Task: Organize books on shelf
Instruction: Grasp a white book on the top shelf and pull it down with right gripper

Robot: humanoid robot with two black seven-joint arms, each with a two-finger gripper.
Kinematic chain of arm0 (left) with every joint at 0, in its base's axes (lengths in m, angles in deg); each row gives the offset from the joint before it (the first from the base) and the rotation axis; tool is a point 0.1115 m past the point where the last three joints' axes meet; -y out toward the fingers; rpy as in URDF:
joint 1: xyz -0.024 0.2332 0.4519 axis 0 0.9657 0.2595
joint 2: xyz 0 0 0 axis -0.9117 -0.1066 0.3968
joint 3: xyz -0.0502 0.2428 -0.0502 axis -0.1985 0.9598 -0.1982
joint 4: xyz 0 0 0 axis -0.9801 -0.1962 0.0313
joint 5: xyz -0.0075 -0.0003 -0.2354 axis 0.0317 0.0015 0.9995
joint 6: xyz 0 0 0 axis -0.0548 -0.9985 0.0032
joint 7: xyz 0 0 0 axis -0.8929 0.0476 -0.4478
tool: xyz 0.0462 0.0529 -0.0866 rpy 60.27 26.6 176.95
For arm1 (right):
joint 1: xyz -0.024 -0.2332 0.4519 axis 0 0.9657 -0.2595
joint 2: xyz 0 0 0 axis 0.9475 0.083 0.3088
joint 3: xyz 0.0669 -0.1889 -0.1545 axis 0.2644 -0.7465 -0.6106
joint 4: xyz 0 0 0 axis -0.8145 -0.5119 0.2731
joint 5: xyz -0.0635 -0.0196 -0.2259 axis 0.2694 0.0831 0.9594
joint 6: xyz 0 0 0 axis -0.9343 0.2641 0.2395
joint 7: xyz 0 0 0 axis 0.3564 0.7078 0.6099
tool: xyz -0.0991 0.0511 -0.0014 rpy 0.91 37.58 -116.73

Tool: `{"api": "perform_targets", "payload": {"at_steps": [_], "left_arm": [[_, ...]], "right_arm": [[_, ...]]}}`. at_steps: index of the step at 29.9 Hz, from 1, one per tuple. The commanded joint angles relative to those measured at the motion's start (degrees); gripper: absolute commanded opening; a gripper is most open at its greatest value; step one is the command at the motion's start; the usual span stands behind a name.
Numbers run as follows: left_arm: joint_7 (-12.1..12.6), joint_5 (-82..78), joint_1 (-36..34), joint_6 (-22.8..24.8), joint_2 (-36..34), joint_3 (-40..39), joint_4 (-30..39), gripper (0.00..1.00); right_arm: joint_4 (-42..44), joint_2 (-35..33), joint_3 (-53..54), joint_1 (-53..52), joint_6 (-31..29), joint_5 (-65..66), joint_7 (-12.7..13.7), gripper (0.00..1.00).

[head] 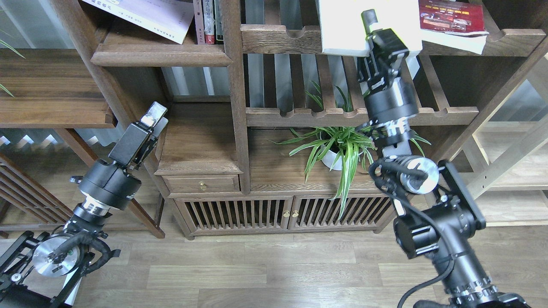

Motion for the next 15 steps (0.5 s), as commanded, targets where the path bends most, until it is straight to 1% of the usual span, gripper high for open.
{"api": "perform_targets", "payload": {"at_steps": [1, 6, 10, 15], "left_arm": [[0.01, 0.18, -2.11, 0.0, 0.08, 1.94, -1.72, 0.99], [0.09, 0.18, -4.31, 0.0, 0.08, 3.44, -3.29, 0.99], [0.09, 1.05, -7.64, 0.0, 0.25, 4.32, -6.19, 0.99], [0.09, 2.02, -10.29, 0.0, 0.69, 6.78, -7.52, 0.99]], "right_arm": [[-0.04, 0.0, -3.05, 1.12, -3.68, 0.02, -0.1, 0.02], [-0.13, 0.0, -3.49, 1.47, -3.68, 0.02, -0.01, 0.02], [-0.13, 0.0, -5.95, 2.52, -3.68, 0.02, -0.01, 0.02], [-0.13, 0.0, -8.23, 4.19, -3.68, -0.06, -0.01, 0.02]]}}
